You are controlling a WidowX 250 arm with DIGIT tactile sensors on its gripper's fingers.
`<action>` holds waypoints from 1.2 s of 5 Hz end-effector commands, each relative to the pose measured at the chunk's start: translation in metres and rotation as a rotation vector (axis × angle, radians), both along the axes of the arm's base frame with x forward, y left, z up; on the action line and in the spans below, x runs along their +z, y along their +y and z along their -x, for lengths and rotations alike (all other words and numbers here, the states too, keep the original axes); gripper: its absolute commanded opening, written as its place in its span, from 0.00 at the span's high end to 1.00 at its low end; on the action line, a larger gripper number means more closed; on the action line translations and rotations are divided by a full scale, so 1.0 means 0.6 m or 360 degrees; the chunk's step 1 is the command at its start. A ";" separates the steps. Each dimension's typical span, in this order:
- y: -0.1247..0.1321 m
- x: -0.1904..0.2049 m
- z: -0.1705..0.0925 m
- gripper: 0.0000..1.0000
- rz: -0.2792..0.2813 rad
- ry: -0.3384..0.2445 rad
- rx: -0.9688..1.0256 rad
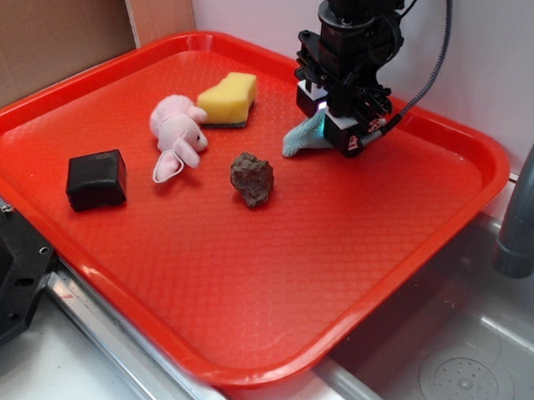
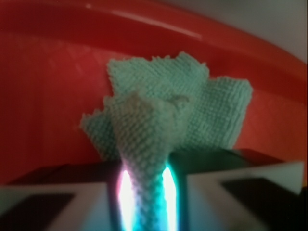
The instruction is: Grab the blue cloth.
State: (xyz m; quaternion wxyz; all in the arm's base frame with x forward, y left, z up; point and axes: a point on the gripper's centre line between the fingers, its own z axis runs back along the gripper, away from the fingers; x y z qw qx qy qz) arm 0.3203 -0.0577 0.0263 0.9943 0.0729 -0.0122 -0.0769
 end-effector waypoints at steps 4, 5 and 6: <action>0.011 0.305 0.154 1.00 0.0353 -0.0200 0.0033; 0.007 0.323 0.179 1.00 0.0332 -0.0207 0.0074; 0.007 0.315 0.170 1.00 0.0306 -0.0171 -0.0008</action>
